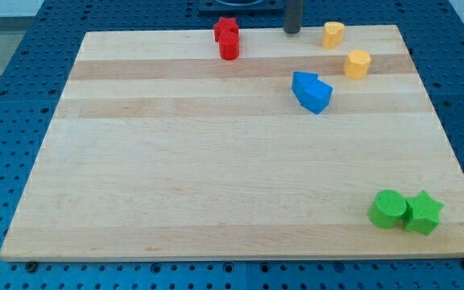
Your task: Place the yellow heart at the bottom left corner
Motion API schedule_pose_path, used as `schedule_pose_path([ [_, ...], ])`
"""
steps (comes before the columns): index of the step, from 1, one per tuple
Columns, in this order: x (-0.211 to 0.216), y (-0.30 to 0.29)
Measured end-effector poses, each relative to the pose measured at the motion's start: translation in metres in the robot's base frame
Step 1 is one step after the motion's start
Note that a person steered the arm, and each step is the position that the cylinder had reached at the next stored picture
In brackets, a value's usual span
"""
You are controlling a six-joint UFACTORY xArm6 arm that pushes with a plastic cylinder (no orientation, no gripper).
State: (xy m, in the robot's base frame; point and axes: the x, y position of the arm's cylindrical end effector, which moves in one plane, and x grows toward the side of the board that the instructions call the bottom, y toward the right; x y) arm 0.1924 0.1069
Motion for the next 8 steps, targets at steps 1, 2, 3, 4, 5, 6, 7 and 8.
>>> schedule_pose_path([
  [1,0.000,0.033],
  [2,0.000,0.055],
  [3,0.000,0.083],
  [4,0.008,0.083],
  [5,0.022,0.083],
  [6,0.035,0.083],
  [7,0.052,0.111],
  [8,0.064,0.118],
])
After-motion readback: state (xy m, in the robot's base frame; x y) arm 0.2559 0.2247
